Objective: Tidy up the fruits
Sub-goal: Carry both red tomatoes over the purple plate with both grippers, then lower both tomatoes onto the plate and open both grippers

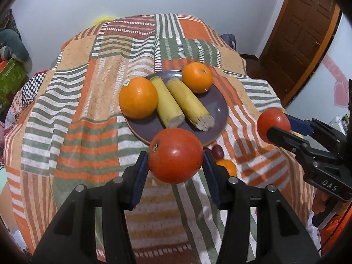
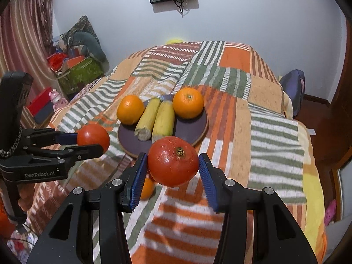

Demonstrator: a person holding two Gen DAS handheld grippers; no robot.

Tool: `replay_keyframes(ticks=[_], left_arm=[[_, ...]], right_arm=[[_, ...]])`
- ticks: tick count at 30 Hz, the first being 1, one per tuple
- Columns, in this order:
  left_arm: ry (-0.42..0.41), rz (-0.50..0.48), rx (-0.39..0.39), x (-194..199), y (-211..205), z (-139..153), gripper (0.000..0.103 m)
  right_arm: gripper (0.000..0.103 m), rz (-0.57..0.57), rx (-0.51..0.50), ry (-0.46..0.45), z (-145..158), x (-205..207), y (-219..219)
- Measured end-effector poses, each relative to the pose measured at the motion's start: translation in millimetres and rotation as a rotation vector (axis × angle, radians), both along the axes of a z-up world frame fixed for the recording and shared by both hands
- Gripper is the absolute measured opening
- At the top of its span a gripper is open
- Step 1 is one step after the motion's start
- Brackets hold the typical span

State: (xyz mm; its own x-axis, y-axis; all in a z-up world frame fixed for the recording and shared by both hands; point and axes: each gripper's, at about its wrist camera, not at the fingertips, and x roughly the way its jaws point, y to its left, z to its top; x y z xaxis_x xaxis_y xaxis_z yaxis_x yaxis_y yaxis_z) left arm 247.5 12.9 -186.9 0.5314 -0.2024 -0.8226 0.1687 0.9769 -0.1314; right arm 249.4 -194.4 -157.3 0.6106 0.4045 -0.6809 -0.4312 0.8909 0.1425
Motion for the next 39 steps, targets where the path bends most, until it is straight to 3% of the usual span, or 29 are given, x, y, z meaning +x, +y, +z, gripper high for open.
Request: replay_keyframes(ticks=[18, 32, 39], left_arm=[[0.036, 0.019, -0.003, 60.4, 11.6, -31.2, 0.049], [0.015, 0.011, 0.003, 73.3, 12.3, -37.6, 0.05], [0.06, 0.041, -0.006, 79.2, 18.1, -47.9, 0.05]], right_arm=[[0.044, -0.012, 0.005, 0.037, -21.0, 60.3, 16.4], [0.044, -0.021, -0.039, 0.078, -40.0, 90.5, 30.0], [0.044, -0.011, -0.054, 0.088, -45.7, 91.3, 31.5]])
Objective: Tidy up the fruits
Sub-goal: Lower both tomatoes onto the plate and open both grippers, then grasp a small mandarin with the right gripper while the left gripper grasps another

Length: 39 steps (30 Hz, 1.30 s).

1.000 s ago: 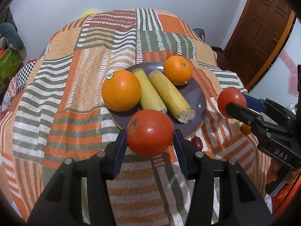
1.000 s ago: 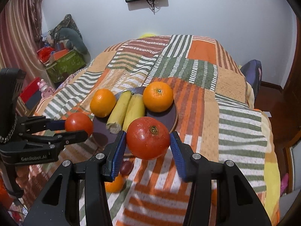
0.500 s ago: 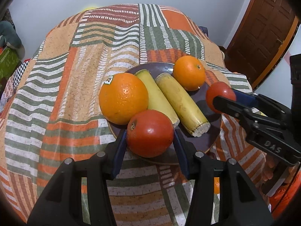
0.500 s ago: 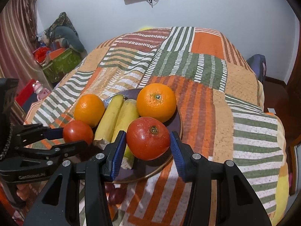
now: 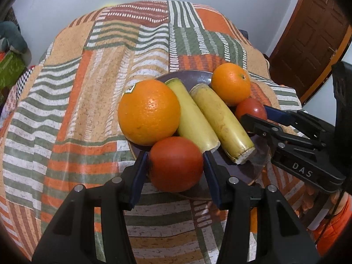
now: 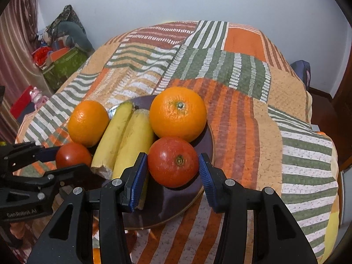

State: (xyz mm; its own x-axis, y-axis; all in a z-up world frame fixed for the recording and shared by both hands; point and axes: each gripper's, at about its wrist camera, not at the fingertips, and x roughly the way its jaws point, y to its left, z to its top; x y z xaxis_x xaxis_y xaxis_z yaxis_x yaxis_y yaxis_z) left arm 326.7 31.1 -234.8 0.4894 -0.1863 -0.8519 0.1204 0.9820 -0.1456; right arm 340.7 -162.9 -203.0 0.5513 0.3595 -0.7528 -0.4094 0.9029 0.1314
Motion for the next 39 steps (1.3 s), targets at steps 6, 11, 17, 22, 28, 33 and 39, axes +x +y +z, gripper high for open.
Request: replay_keyframes(ticks=[6, 11, 17, 22, 28, 33, 39], left_arm=[[-0.014, 0.0, -0.007, -4.7, 0.7, 7.5, 0.051], [-0.038, 0.002, -0.014, -13.2, 0.1, 21.7, 0.051], [-0.083, 0.011, -0.018, -28.3, -1.4, 46.1, 0.051], [-0.122, 0.009, -0.005, -47.7, -7.8, 65.5, 0.051], [-0.127, -0.007, -0.003, -72.3, -20.6, 75.4, 0.053], [-0.099, -0.025, -0.018, -88.3, -33.1, 72.1, 0.055], [-0.069, -0.053, -0.004, -98.2, -53.2, 63.0, 0.055]], right_arm=[[0.045, 0.0, -0.005, 0.014, 1.4, 1.6, -0.8], [0.045, 0.002, -0.003, -0.018, 13.5, -7.8, -3.6], [0.048, -0.006, 0.005, -0.086, 42.5, -31.5, -21.4], [0.053, -0.027, -0.017, -0.138, 63.5, -58.7, -46.5], [0.054, -0.07, -0.03, -0.142, 69.5, -91.3, -78.1], [0.054, -0.111, -0.03, -0.098, 57.4, -108.0, -98.9], [0.054, -0.154, -0.031, -0.048, 36.2, -116.8, -117.6]])
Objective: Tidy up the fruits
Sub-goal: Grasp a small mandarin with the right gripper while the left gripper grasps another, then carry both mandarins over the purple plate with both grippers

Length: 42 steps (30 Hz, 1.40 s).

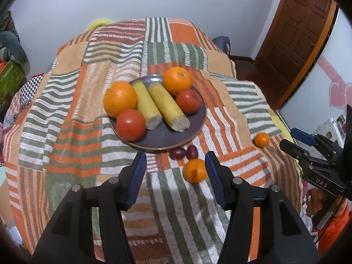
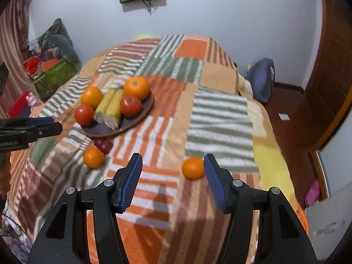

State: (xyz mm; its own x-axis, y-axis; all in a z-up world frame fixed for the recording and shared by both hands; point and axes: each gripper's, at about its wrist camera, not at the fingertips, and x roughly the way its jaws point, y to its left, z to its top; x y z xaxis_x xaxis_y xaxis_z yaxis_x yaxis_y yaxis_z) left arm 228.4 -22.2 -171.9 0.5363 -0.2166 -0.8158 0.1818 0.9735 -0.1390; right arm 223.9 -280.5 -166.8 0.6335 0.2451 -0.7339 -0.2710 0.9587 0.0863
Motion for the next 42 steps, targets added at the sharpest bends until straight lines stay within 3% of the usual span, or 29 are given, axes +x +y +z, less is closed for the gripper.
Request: replay_keyframes(ticks=[16, 25, 27, 30, 42], left_arm=[[0.097, -0.081, 0.032, 9.6, -35.4, -46.1, 0.055], [0.133, -0.093, 0.033, 23.0, -45.0, -69.3, 0.054], [0.135, -0.096, 0.038, 23.6, -45.5, -72.2, 0.047], [0.121, -0.097, 0.054, 22.6, -43.9, -71.8, 0.037], [0.072, -0.058, 0.031, 18.9, -22.0, -48.7, 0.037]], right_arm=[[0.054, -0.031, 0.02, 0.08, -45.0, 19.3, -15.5], [0.037, -0.029, 0.022, 0.096, -57.7, 26.1, -16.4], [0.033, -0.022, 0.03, 0.093, -57.4, 24.7, -15.7], [0.033, -0.021, 0.024, 0.089, -57.1, 24.4, -13.7], [0.033, 0.041, 0.036, 0.044, -34.4, 25.4, 11.8]])
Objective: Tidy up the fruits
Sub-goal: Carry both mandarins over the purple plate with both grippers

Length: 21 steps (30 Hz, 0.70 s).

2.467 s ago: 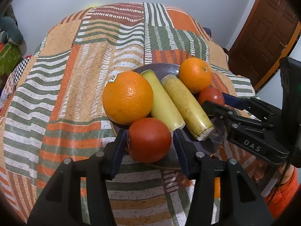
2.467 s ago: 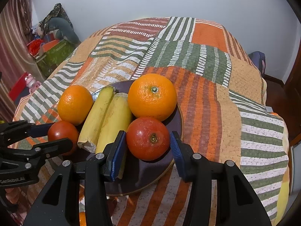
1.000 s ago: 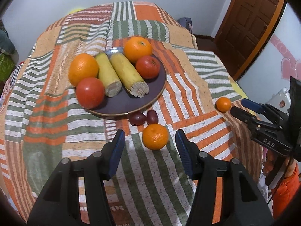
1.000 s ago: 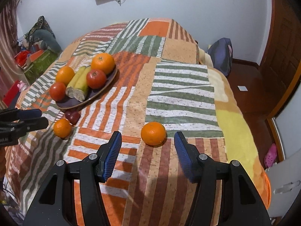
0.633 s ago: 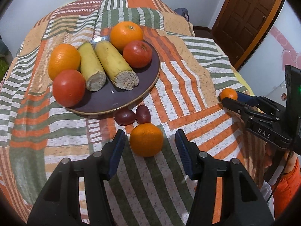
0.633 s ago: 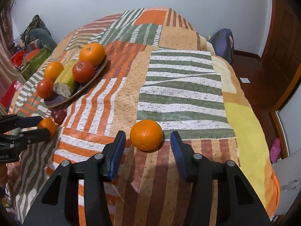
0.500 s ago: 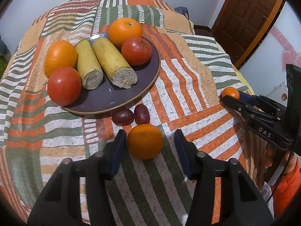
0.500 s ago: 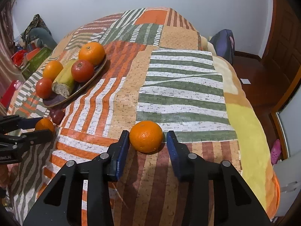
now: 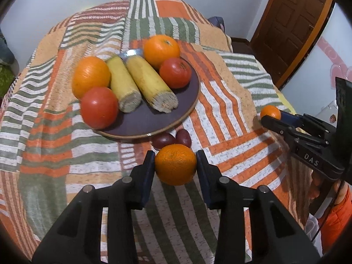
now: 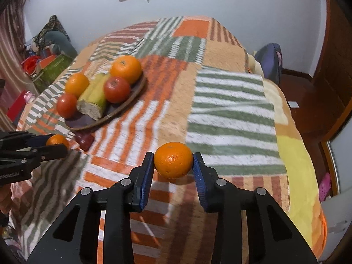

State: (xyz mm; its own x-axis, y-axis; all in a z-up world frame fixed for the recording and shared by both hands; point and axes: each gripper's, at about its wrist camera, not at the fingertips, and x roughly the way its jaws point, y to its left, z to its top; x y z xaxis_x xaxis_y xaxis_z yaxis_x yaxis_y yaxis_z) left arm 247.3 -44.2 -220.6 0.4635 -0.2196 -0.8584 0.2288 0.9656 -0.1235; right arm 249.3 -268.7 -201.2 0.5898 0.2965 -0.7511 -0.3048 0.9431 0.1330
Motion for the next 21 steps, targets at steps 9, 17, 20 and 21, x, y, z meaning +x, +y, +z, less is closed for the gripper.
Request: replay_keyframes(ticks=[9, 17, 20, 21], left_arm=[[-0.079, 0.056, -0.011, 9.4, 24.1, 30.0, 0.037], [-0.142, 0.091, -0.02, 24.0, 38.4, 50.9, 0.037], [-0.164, 0.099, -0.02, 31.2, 41.3, 57.8, 0.037], [-0.169, 0.099, -0.02, 33.7, 42.2, 59.7, 0.037]], right_arm=[[0.033, 0.081, 0.017, -0.065, 21.6, 15.6, 38.5], [0.033, 0.146, 0.009, -0.12, 33.4, 24.4, 73.0], [0.033, 0.159, 0.001, -0.14, 36.8, 28.3, 83.1], [0.033, 0.164, 0.0, -0.148, 38.1, 30.5, 86.8]])
